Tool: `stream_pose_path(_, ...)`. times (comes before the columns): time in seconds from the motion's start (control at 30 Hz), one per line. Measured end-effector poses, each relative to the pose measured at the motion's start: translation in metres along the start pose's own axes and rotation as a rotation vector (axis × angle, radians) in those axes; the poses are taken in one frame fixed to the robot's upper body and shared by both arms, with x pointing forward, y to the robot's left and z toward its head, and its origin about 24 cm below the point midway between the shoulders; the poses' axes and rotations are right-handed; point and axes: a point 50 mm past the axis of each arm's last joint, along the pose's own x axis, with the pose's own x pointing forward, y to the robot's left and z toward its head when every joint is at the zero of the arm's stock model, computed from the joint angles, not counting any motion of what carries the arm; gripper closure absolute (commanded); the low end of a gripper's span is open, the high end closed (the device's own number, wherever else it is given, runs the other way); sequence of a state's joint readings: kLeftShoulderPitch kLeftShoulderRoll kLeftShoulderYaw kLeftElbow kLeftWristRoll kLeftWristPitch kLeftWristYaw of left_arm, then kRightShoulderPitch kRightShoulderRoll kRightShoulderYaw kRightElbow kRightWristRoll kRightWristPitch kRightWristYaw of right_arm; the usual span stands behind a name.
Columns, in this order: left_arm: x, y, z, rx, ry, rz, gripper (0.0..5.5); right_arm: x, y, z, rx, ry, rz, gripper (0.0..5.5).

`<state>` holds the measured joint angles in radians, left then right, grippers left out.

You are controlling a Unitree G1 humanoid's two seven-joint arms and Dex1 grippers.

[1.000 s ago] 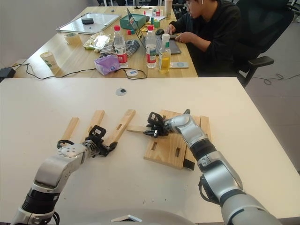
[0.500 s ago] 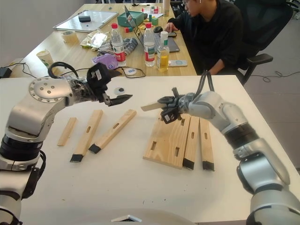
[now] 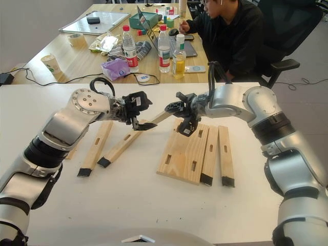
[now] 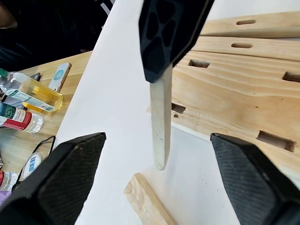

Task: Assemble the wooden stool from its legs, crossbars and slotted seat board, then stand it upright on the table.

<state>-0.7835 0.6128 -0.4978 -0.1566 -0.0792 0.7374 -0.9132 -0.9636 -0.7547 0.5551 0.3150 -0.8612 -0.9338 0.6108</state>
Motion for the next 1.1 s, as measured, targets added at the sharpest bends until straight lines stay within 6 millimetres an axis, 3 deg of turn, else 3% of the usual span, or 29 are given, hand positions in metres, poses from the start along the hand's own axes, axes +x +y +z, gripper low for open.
stream_pose_path(0.23,0.021,0.003,0.004,-0.025,0.017,0.0,1.39,0.009,-0.01,0.006,-0.041,-0.04,0.016,4.19)
stream_pose_path(0.9,0.031,-0.003,0.008,0.0,0.022,-0.082,4.87,0.013,-0.005,0.008,-0.063,-0.059,0.086,4.19)
stream_pose_path(1.1,0.03,-0.004,0.007,-0.005,0.028,-0.089,5.01,0.014,-0.006,0.01,-0.074,-0.069,0.093,4.19)
